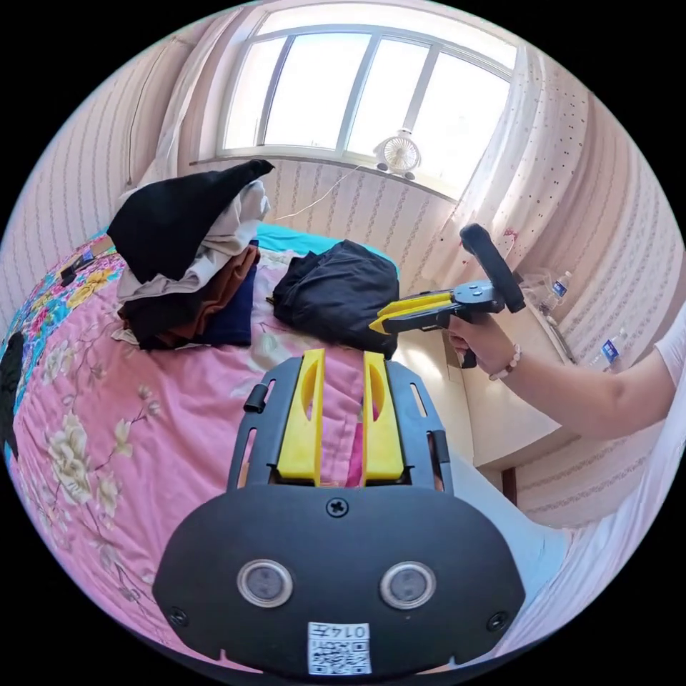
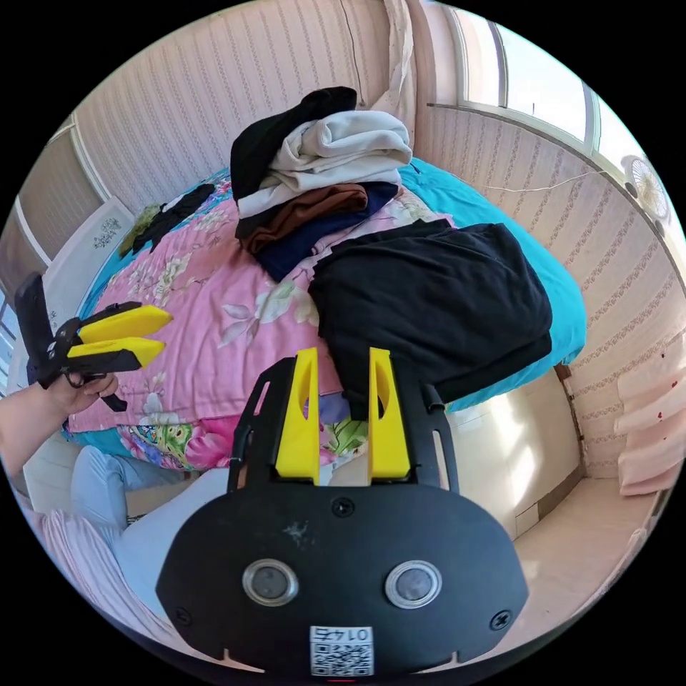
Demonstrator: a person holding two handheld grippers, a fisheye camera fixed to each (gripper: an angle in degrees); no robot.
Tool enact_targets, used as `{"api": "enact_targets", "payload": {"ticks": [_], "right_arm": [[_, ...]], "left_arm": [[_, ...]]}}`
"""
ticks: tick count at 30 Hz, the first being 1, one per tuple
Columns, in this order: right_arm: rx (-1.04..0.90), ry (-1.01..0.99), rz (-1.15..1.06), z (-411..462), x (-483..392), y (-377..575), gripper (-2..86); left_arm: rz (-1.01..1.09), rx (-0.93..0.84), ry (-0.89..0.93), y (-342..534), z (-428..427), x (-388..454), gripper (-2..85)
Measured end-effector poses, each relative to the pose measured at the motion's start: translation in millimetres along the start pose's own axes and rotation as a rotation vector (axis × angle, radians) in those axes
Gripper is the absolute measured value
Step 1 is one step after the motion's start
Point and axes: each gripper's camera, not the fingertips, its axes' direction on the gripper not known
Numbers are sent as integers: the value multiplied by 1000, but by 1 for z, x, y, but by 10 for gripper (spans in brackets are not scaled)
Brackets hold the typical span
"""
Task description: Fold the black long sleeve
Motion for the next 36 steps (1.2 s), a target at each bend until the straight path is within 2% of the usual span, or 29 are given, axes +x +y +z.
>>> {"api": "enact_targets", "payload": {"ticks": [3, 6, 11, 16, 20, 24, 27, 30, 32, 34, 36], "right_arm": [[-67, 31, -25, 5, 17, -9, 75], [-2, 8, -16, -37, 36, -5, 25], [103, 30, 154, -107, 87, 27, 11], [55, -37, 259, -127, 121, 29, 32], [124, -4, 189, -152, 98, 1, 67], [124, -62, 100, -148, 71, -36, 111], [-64, -59, 64, -111, 68, -47, 94], [38, -103, 83, -164, 67, -19, 30], [112, -118, 86, -209, 61, 9, 18], [197, -234, 41, -264, 47, 41, 8], [251, -387, -6, -297, 30, 56, 4]], "left_arm": [[-17, -27, 6, -25, 43, -6, 84], [20, -32, -21, -42, 71, -4, 83], [49, -83, -99, -62, 124, -12, 82], [-52, -130, -179, -84, 181, -36, 86], [-185, -204, -179, -90, 211, -61, 90], [-215, -246, -147, -96, 218, -67, 35], [-201, -232, -116, -98, 201, -71, 7], [-205, -69, -2, -84, 144, -77, -1], [-158, -26, 37, -71, 102, -74, -4], [-90, 98, 60, -43, 34, -61, -5], [-69, 165, 2, -20, -22, -55, -5]]}}
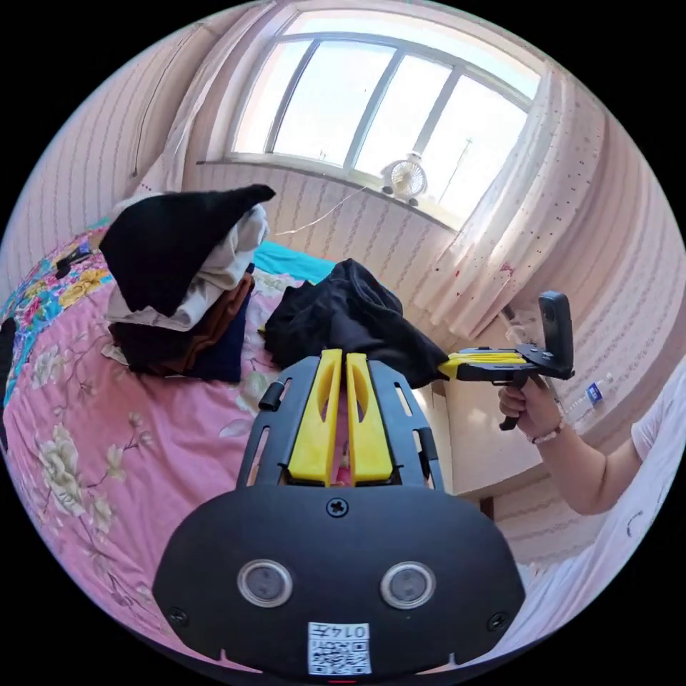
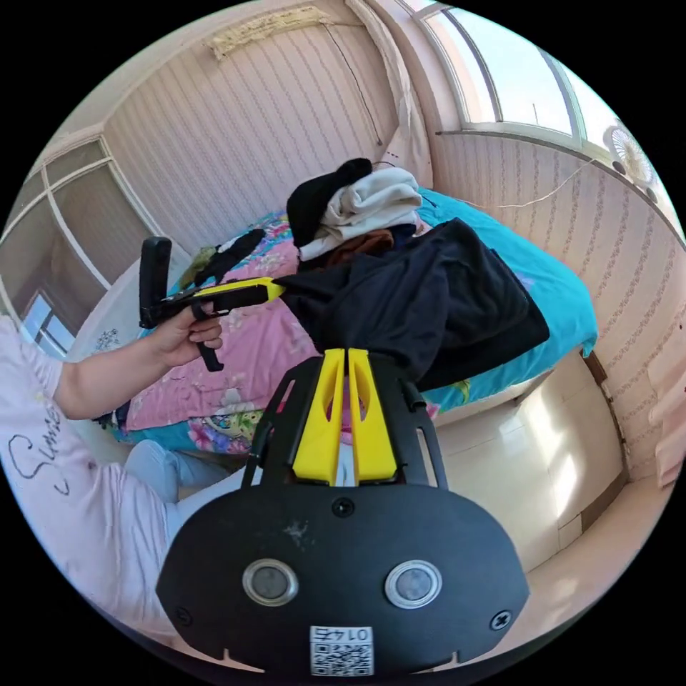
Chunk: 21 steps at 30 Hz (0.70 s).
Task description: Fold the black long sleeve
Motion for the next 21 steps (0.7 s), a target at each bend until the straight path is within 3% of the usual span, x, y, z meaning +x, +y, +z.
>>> {"api": "enact_targets", "payload": {"ticks": [5, 7, 13, 17, 21], "right_arm": [[6, -298, -189, -10, -99, -8, 0], [17, -451, -302, 3, -156, -21, 0], [-18, -672, -536, 57, -292, -48, -2], [-54, -646, -545, 95, -330, -46, -1], [-195, -551, -416, 148, -315, -25, 0]], "left_arm": [[-53, 191, -162, 32, -174, -17, -7], [8, 259, -320, 35, -260, -19, -9], [220, 239, -572, -2, -399, -14, -10], [302, 134, -604, -12, -411, -35, -10], [113, 23, -307, 15, -383, -98, -8]]}}
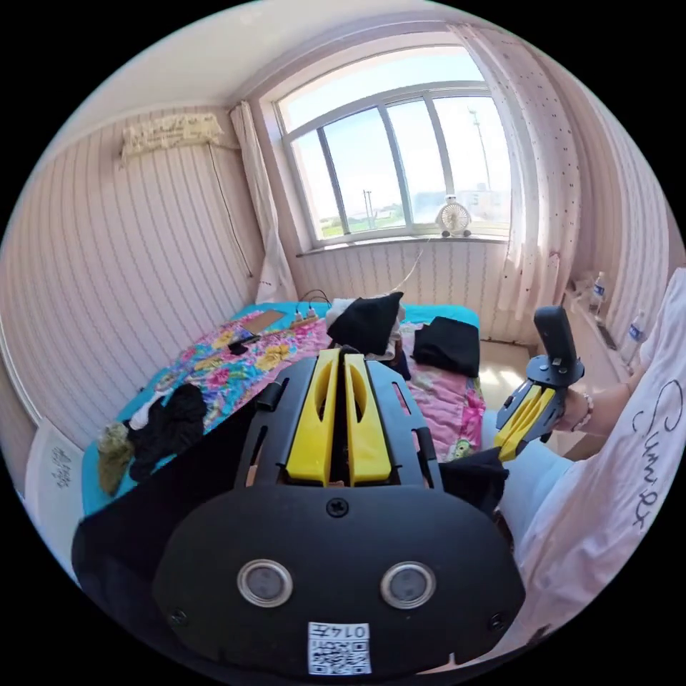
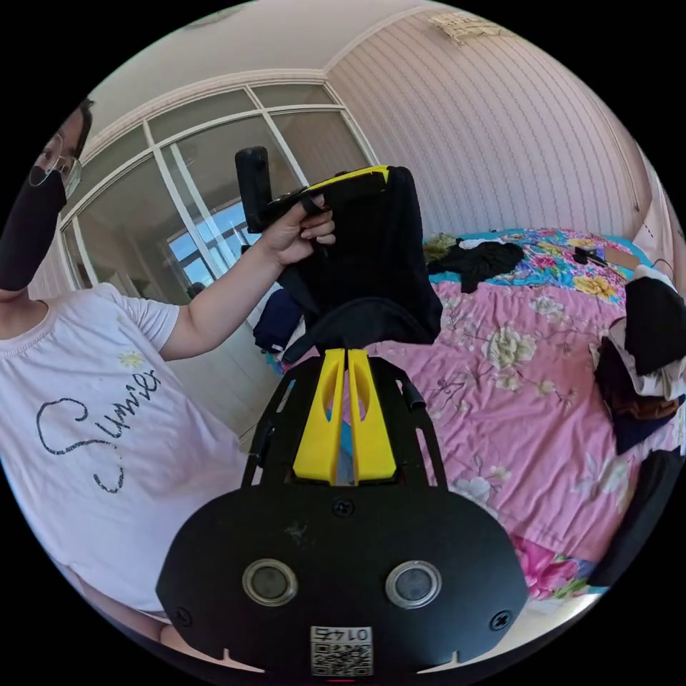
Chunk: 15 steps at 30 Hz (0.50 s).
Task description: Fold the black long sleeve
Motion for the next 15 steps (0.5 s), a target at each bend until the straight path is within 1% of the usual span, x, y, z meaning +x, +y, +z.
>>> {"api": "enact_targets", "payload": {"ticks": [1, 2, 4, 6, 8, 10, 12, 15], "right_arm": [[-74, 16, 49, 16, 12, 12, 0], [-108, 28, 72, 24, 19, 19, 0], [-272, 108, 208, 59, 52, 52, 2], [-379, 104, 320, 84, 77, 75, 4], [-416, 60, 404, 98, 95, 88, 8], [-380, 35, 441, 108, 108, 86, 19], [-367, 55, 411, 118, 116, 70, 33], [-369, 120, 333, 149, 130, 29, 69]], "left_arm": [[-48, -26, 41, 21, 20, -9, -6], [-69, -47, 36, 34, 30, -12, -5], [-175, -180, -55, 91, 66, -23, 0], [-260, -262, -58, 134, 72, -30, 1], [-333, -259, -61, 171, 51, -30, 2], [-409, -212, -96, 208, 0, -28, 4], [-466, -203, -166, 233, -38, -30, 8], [-558, -243, -283, 272, -87, -40, 21]]}}
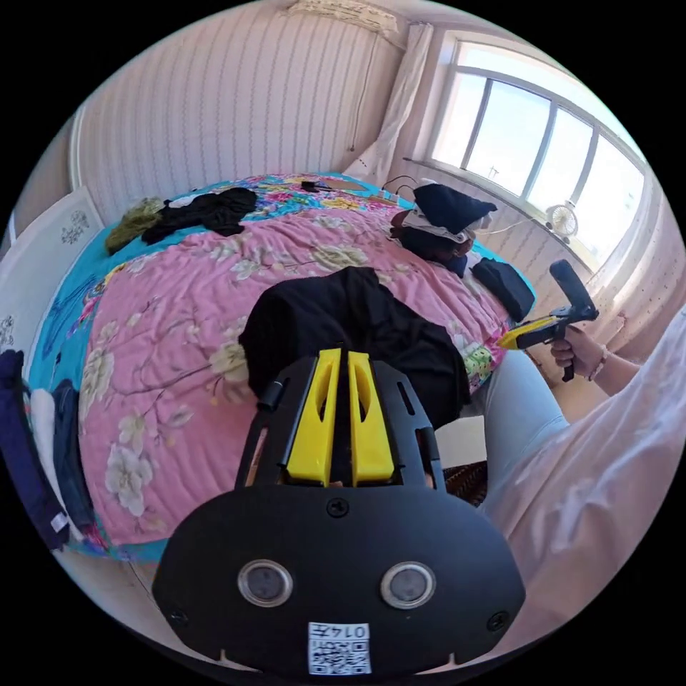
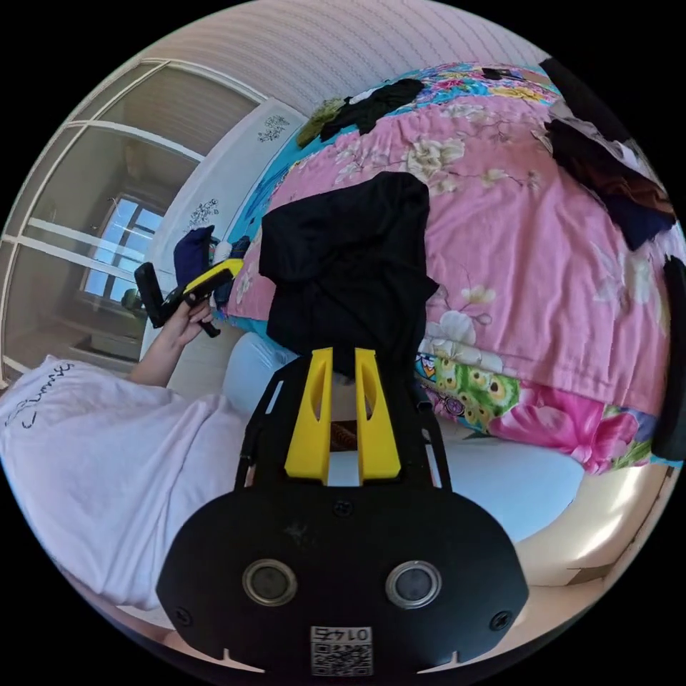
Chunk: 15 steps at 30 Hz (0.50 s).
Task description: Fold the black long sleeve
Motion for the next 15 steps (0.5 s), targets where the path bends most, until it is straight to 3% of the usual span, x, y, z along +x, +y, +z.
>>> {"api": "enact_targets", "payload": {"ticks": [3, 9, 12, 13, 15], "right_arm": [[2, 82, -70, 26, -7, -61, 99], [-59, 115, 17, 94, 20, -162, 152], [-73, -57, 164, 117, 49, -173, 98], [-13, -123, 174, 112, 51, -170, 43], [62, -142, 167, 96, 48, -164, 20]], "left_arm": [[-106, -25, -77, 21, -14, -38, 50], [-230, -20, 13, 20, -8, -77, 93], [-266, -8, 58, 3, 4, -89, 101], [-290, -14, 79, -6, 7, -96, 91], [-313, 22, 86, -16, 1, -105, 51]]}}
